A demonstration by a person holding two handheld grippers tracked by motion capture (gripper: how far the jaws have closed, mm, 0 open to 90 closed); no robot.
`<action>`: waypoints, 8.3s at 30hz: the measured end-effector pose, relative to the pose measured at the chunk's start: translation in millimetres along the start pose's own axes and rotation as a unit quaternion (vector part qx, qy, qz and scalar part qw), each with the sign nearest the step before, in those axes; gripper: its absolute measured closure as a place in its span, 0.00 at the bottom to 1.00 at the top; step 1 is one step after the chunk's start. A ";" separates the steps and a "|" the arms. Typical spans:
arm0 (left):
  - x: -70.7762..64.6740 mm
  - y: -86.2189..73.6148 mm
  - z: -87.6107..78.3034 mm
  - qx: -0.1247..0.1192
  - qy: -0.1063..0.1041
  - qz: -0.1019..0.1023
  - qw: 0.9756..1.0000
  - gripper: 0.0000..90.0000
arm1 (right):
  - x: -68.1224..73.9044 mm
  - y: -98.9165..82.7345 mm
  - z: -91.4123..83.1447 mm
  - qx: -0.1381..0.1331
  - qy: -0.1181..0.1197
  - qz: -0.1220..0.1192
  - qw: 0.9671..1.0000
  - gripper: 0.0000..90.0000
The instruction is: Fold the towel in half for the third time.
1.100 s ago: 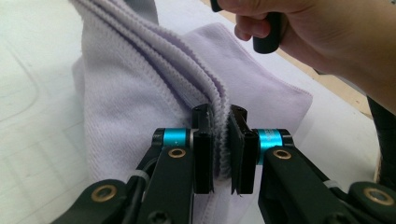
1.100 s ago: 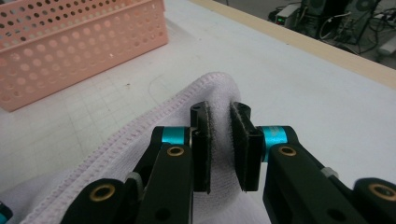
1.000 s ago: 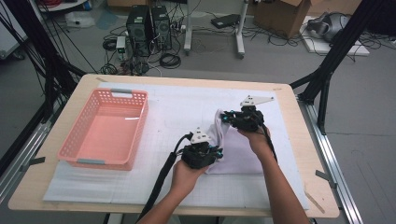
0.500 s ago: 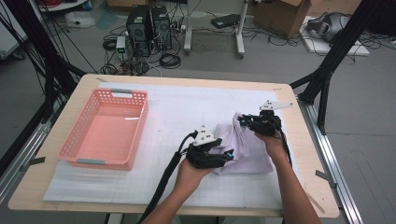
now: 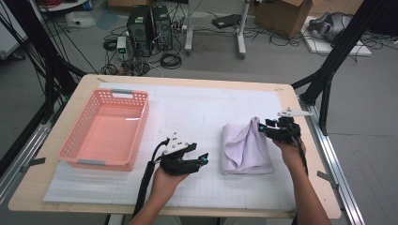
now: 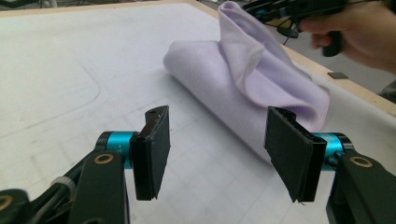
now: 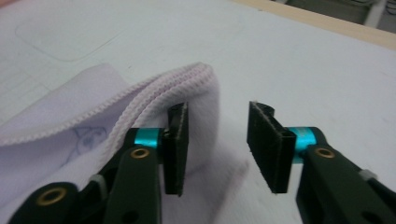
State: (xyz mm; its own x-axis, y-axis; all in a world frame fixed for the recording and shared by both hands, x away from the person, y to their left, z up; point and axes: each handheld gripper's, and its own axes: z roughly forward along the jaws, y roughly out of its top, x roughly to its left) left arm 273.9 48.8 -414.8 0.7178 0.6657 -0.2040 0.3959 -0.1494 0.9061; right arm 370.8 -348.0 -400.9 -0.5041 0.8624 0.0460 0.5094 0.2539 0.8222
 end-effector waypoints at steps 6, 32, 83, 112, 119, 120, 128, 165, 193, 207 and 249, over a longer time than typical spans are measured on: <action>13.7 -21.6 -14.9 -0.001 0.008 -0.006 1.000 0.45 | 4.9 -38.4 -40.1 -0.015 0.020 0.022 0.999 0.58; 30.0 -37.0 -41.8 -0.009 0.028 -0.005 1.000 0.44 | 44.7 -78.9 -76.5 -0.014 0.022 0.040 0.999 0.65; 31.6 -38.7 -42.6 -0.014 0.027 -0.013 0.999 0.44 | 58.4 -22.6 -20.6 0.016 0.046 0.074 0.996 0.79; 35.3 -39.2 -45.3 -0.017 0.033 -0.020 0.999 0.44 | 57.1 -38.2 -65.9 -0.022 -0.034 0.057 0.998 0.72; 35.0 -40.2 -43.6 -0.013 0.032 -0.020 0.999 0.44 | 61.4 -61.0 -53.0 0.019 0.003 0.063 0.998 0.63; 34.6 -40.3 -43.3 -0.014 0.032 -0.020 0.999 0.44 | 61.5 -65.1 -46.3 0.037 0.000 0.060 0.997 0.63; 34.7 -41.0 -43.5 -0.011 0.032 -0.019 0.999 0.44 | 55.2 -67.0 -62.7 0.043 -0.055 0.049 0.996 0.92; 36.1 -40.9 -47.0 -0.017 0.038 -0.020 0.999 0.44 | 59.6 -14.0 -13.2 -0.011 -0.007 0.027 1.000 0.54; 37.9 -40.7 -47.9 -0.021 0.039 -0.021 0.999 0.44 | 102.3 22.1 63.4 0.031 0.025 -0.022 0.999 0.51; 35.7 -40.4 -49.0 -0.028 0.036 -0.022 0.999 0.44 | 48.8 -21.3 23.1 0.057 -0.086 -0.008 0.995 0.77; 33.7 -37.2 -45.2 -0.073 -0.014 -0.004 0.997 0.29 | 37.9 -97.7 -105.3 -0.068 -0.045 0.033 0.996 0.29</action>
State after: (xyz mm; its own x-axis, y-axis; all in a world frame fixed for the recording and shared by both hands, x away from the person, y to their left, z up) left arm 257.6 109.8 -438.6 0.7314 0.6453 -0.2204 0.3165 -0.0349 0.9480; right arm 228.5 -386.2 -419.7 -0.4049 0.9125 0.0577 0.4369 0.1377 0.8889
